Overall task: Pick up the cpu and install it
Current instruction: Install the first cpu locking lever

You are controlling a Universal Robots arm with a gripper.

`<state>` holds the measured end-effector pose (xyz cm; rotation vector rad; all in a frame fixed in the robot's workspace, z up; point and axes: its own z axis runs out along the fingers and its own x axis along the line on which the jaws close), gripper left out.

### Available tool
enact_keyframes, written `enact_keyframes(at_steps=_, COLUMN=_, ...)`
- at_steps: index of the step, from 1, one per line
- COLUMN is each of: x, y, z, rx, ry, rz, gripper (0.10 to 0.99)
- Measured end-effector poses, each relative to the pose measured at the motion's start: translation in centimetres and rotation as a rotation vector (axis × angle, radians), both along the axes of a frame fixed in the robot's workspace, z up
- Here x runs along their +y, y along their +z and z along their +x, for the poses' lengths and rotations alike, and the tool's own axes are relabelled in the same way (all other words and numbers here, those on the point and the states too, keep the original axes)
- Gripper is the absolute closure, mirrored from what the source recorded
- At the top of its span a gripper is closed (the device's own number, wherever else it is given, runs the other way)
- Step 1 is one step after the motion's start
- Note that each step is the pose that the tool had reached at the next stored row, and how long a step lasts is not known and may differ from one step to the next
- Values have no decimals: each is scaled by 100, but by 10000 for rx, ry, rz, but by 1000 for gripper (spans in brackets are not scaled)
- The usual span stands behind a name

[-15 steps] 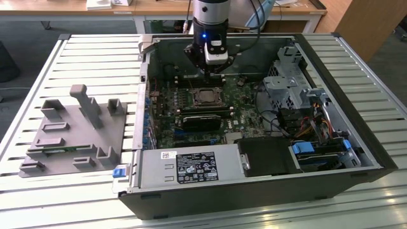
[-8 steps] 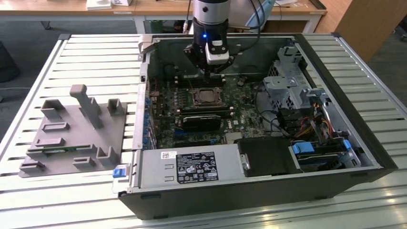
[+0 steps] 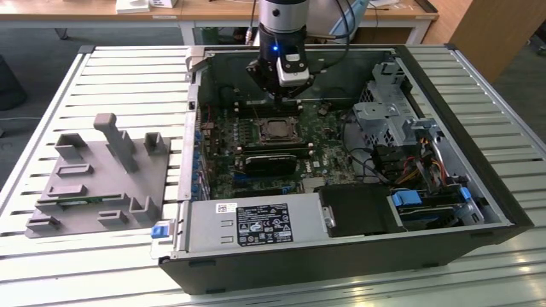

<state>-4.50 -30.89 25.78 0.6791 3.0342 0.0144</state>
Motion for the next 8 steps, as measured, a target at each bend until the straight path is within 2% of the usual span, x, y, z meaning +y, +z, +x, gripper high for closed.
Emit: enact_keyframes(at_steps=8, x=0, y=0, z=0, rx=0, ry=295, rz=0, gripper=980)
